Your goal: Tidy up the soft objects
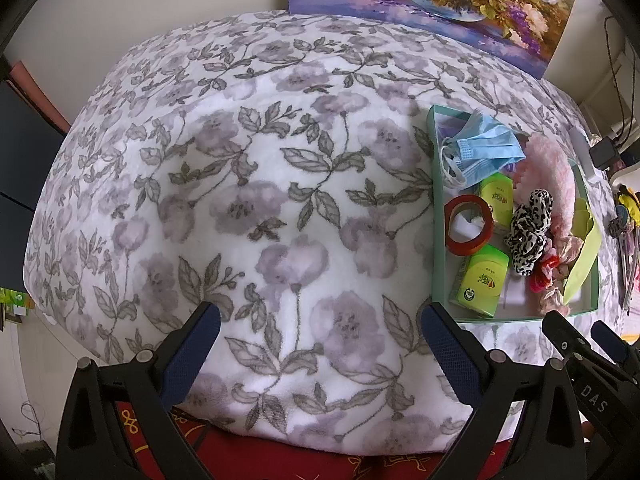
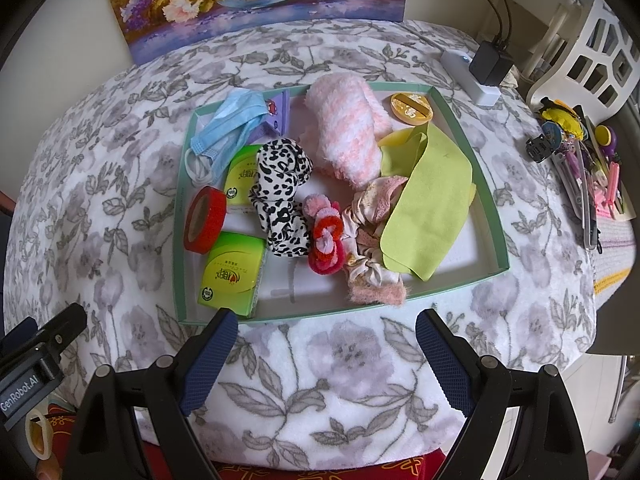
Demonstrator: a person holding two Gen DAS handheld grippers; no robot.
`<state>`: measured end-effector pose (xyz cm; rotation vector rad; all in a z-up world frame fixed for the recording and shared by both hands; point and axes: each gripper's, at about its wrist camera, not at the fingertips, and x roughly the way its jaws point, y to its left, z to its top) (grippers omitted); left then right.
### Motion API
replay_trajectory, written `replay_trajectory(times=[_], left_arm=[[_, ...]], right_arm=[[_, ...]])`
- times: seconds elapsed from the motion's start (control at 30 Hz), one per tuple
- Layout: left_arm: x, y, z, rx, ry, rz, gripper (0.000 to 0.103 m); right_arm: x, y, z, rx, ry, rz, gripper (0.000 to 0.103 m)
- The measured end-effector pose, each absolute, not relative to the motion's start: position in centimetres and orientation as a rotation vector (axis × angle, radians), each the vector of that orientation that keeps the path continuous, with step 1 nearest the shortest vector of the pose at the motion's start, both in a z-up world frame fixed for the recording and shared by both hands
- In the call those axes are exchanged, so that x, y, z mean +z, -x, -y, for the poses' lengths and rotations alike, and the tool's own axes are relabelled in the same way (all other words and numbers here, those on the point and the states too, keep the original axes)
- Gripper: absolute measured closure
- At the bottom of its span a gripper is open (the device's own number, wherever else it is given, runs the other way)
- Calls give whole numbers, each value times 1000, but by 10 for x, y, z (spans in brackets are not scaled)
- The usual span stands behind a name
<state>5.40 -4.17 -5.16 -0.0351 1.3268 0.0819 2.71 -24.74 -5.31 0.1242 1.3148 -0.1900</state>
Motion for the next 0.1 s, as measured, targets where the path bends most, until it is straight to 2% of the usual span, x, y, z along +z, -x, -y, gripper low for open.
replay_trajectory(times=[0.1], left_arm=[[-51, -54, 41, 76, 34, -1326, 3]], right_arm=[[-54, -26, 248, -189, -121, -1317, 10]])
